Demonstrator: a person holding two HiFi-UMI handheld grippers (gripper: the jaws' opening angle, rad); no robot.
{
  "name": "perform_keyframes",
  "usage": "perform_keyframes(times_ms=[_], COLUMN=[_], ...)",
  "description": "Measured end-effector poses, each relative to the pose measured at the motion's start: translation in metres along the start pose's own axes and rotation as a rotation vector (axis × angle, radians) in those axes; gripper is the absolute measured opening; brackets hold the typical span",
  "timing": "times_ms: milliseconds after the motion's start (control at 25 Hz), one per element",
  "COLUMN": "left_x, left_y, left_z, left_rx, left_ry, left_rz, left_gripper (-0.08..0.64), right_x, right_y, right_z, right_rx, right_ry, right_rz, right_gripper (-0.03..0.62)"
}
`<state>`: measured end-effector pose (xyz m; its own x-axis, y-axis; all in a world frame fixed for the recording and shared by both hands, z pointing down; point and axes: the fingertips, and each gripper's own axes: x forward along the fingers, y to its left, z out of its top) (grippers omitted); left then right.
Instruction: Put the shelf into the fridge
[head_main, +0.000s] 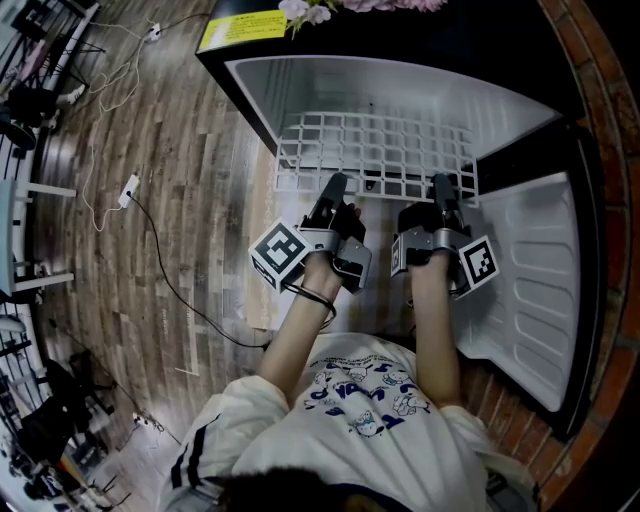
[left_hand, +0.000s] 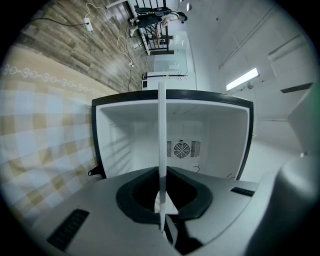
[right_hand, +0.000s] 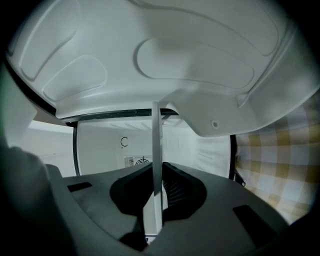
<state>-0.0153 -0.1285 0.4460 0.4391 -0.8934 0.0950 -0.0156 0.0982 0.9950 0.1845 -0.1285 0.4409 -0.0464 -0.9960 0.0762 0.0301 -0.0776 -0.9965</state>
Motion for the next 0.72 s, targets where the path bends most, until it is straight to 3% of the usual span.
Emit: perform_keyframes(times_ms=[720], left_x=[0.0011], left_y=[0.0025], left_z=[0.0013], left_rx=[0.008], left_ry=[0.001], left_rz=[0.001], left_gripper=[0.037], right_x=[-0.0004], right_y=[-0.002], right_z=[-0.0007], right_rx=[-0.005], right_ry=[-0.009], right_rz=[0.004], right_gripper=[0.049])
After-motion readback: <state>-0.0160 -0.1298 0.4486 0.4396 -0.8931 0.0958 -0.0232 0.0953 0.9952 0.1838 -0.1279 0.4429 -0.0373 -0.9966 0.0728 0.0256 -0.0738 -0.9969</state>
